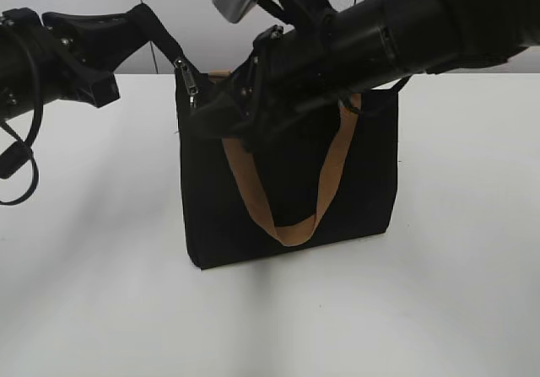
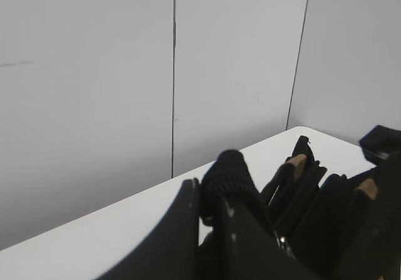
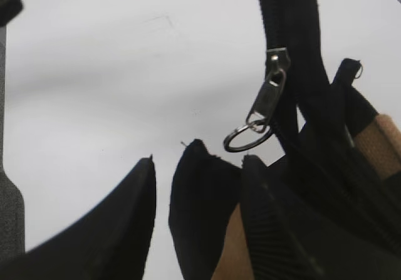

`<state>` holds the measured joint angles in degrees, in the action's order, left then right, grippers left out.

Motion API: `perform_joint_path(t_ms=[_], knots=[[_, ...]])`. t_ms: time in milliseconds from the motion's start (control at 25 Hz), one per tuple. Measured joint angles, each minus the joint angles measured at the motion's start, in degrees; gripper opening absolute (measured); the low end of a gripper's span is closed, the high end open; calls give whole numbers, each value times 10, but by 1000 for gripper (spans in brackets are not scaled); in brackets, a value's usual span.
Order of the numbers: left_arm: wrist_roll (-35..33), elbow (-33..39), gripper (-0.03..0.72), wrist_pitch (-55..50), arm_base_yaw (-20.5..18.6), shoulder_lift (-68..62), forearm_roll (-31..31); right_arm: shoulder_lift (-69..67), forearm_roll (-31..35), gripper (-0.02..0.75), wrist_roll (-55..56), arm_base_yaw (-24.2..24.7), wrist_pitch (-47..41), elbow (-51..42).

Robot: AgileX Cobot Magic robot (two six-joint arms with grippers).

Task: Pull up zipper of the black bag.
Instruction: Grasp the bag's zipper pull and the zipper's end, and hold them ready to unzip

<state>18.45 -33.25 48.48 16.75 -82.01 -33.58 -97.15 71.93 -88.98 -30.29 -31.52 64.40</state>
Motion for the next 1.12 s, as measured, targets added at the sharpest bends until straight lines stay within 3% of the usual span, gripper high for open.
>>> perform_joint_path(t_ms=[320,760,880,1120], knots=[[0,0,19,0,0,0,-2,-62,8,347,-7,-1,-1,51],[0,0,19,1,0,0,-4,-68,56,336,-4,-1,-4,55],[0,0,18,1,0,0,-4,-68,65,270,-4,-1,-4,55],[0,0,19,1,0,0,-4,-68,66,27,-2,-1,12,55]])
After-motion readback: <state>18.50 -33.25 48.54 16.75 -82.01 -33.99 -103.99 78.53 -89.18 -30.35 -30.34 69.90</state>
